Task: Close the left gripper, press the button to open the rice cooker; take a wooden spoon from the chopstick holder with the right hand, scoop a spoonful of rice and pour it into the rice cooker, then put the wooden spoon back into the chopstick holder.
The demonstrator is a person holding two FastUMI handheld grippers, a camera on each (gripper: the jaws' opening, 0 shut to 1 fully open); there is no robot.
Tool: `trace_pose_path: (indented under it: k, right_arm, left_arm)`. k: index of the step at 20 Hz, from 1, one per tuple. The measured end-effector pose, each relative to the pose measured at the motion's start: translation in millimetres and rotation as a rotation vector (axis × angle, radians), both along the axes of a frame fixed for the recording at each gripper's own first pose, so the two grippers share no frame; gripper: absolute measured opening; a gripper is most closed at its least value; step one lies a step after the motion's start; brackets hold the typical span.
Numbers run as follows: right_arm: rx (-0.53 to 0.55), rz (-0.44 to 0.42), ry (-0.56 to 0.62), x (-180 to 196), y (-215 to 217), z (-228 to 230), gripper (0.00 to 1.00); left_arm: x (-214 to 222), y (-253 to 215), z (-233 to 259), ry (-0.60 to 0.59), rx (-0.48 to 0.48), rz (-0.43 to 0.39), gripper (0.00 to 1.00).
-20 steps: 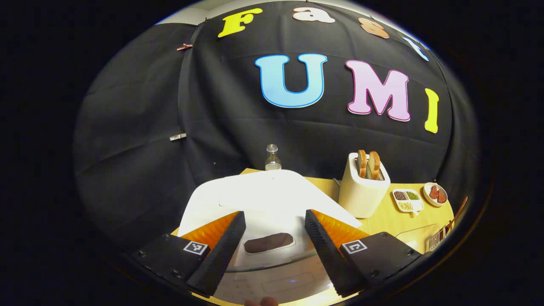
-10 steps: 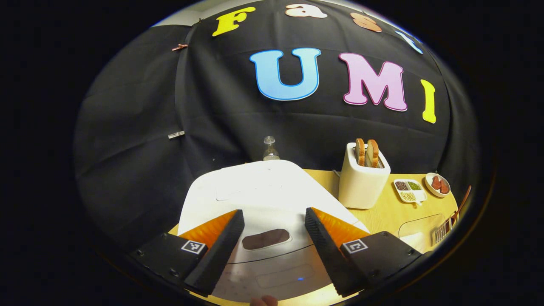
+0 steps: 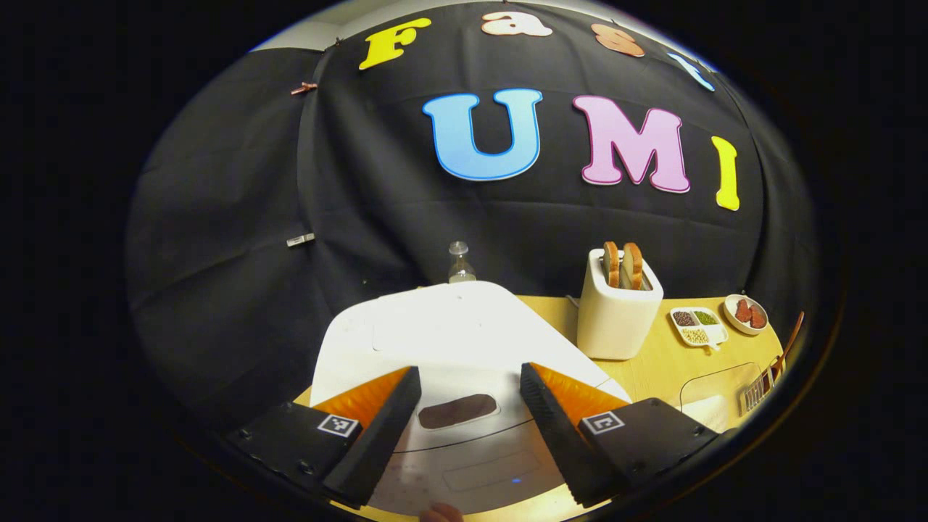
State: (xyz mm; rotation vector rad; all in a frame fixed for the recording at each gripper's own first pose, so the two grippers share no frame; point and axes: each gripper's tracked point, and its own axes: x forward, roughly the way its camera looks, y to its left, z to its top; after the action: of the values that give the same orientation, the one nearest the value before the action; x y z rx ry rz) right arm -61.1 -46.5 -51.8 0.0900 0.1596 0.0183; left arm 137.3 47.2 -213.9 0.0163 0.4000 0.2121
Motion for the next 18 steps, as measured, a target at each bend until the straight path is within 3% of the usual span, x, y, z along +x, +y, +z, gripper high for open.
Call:
trace_pose_path:
  k: [9,18]
  right_arm:
    - [0.008,-0.004,-0.028,12.2,0.2,10.9,0.98]
    - [0.004,0.016,-0.042,17.5,9.5,16.1,0.98]
  left_arm:
    - [-37.6,-38.8,124.5,-0.283,0.01,-0.172,0.95]
    - [-112.4,-65.0,178.9,-0.369,-0.021,-0.241,0.95]
